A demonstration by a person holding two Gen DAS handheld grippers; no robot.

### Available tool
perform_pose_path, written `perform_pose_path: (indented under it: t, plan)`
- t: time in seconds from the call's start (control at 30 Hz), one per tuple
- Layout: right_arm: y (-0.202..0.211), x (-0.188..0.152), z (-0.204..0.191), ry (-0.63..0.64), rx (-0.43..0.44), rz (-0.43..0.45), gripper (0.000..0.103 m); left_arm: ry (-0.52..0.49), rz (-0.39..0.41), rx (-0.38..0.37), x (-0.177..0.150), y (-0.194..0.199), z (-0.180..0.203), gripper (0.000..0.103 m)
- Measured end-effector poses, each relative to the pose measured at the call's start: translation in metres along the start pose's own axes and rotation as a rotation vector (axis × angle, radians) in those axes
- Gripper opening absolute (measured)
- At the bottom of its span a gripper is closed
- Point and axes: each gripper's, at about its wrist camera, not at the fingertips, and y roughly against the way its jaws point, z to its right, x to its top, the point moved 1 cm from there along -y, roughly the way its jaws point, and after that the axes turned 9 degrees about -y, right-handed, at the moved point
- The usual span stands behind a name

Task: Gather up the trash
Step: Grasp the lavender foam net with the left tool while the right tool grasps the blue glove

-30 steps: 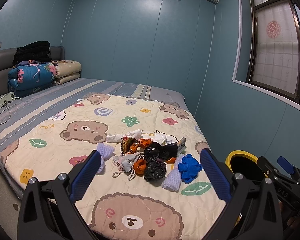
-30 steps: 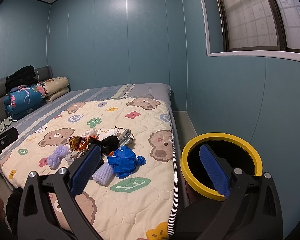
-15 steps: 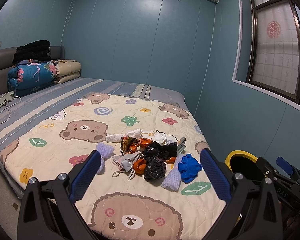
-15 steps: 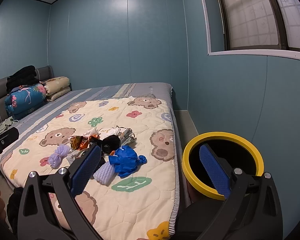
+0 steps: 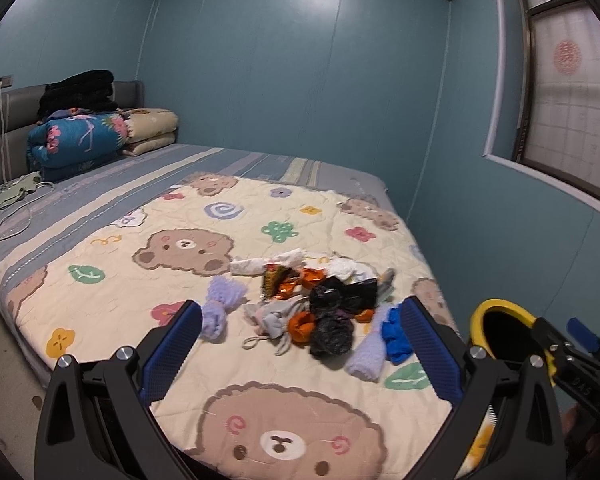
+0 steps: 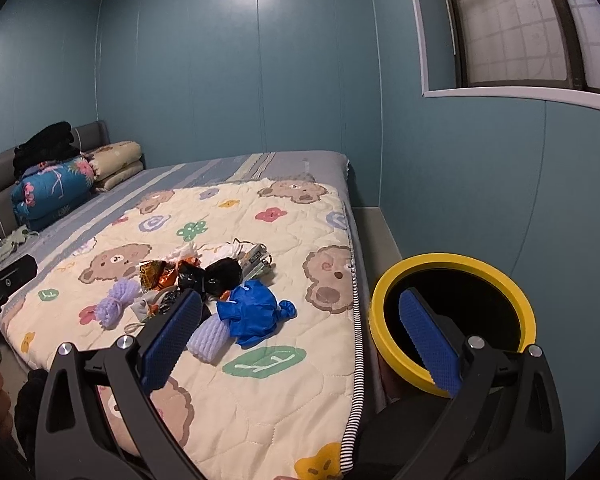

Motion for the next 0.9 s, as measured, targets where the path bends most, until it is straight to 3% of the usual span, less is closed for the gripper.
perform_pose_path:
  t: [0.13,0.33,0.47,0.6,0.73,0.9]
  plan:
    - [-0.026,0.001,-0.002,0.031,0.040,-0.098,0.095,-0.013,-0.032,0.037,0.001,-0.017,-0.013,0.096]
    - [-0.083,-0.004,-0.010,0.088,0.128,-0.261,0.095,-0.010,-0.131,0.021,-0.004,-0.058,-0.043,0.096]
    - [-0.115,-0.002,-0.016,0.094,0.131,-0.309,0.095,-0.022,-0.210,0.017,-0.009,-0.093,-0.060,0.096]
    - [-0.149,-0.003,-0.021,0.098,0.125,-0.373,0.095,0.036,-0.281,-0.012,-0.017,-0.124,-0.083,0.096]
    - [-0.185,-0.006,-0.027,0.124,0.107,-0.439,0.095,-0.002,-0.316,0.063,-0.024,-0.156,-0.098,0.096]
    - [-0.213,-0.011,-0.034,0.122,0.124,-0.494,0.095,0.018,-0.411,0.089,-0.027,-0.200,-0.118,0.096]
